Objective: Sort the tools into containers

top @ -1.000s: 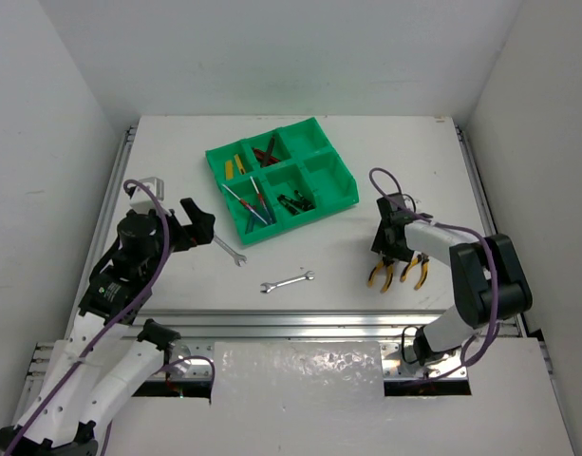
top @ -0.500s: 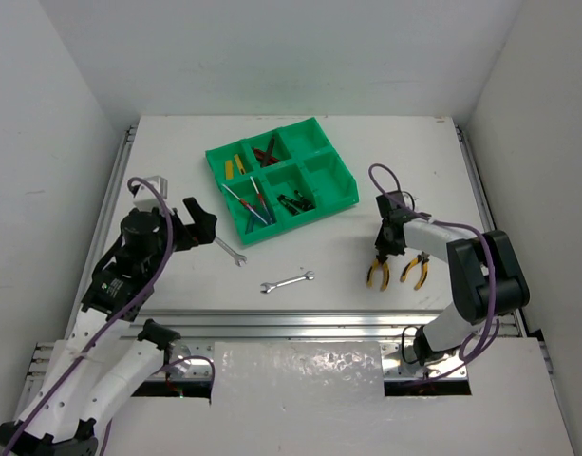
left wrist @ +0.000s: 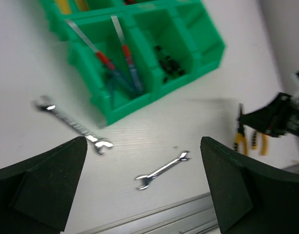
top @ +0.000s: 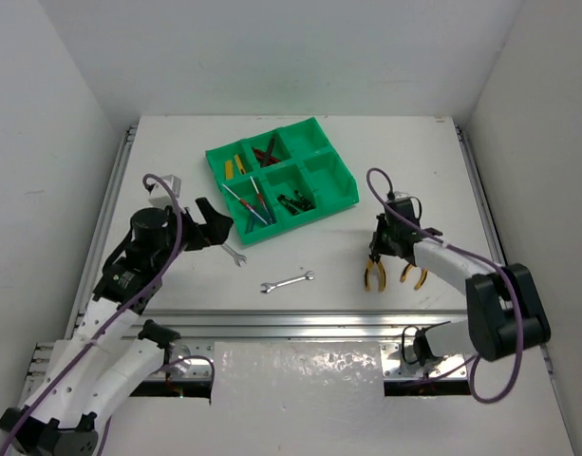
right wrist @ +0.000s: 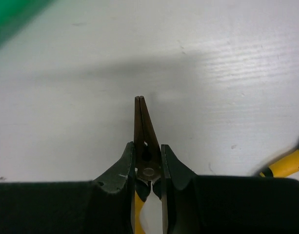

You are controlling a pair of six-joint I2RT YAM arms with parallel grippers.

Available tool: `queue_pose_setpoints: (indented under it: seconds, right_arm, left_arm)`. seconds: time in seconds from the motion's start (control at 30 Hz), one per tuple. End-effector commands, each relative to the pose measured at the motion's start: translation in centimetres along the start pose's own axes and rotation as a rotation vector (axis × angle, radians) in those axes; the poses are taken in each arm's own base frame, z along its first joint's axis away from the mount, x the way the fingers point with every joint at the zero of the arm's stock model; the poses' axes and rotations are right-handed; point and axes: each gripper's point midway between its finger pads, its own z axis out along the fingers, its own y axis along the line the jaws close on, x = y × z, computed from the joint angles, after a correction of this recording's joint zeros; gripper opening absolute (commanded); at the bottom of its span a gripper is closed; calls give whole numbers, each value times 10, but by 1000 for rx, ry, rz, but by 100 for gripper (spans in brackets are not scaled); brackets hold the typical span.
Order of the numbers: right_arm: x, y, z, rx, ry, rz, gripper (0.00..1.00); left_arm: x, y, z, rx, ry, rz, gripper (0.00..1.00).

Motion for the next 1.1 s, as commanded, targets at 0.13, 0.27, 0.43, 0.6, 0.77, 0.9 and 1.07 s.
queue_pose_setpoints:
  seconds: [0.13,0.27,0.43,0.6,0.77,0.9,1.07]
  right_arm:
    - [-57,52,-51,-233,-280,-70,0]
    - [-67,68,-74,-285,-339,-92,0]
    - [-70,92,-106,-363,-358,-56,0]
    - [-75,109,-135,-441,-376,-18,0]
    - [-77,119,-152,-511,-387,-29,0]
    - [-78,120,-159,-527,-402,-29,0]
    - [-80,128,-171,-582,-410,-37,0]
  left_arm:
    - [30,-93,8,529,-8,-138,100]
    - [49,-138,13,669,-44,-63,100]
    - [101,-207,19,754,-2,123,99]
    - [122,-241,63,719,53,178,89]
    - [125,-271,81,763,65,186,79]
    - [133,-280,97,746,91,203,72]
    - [147,-288,100,796,130,217,39]
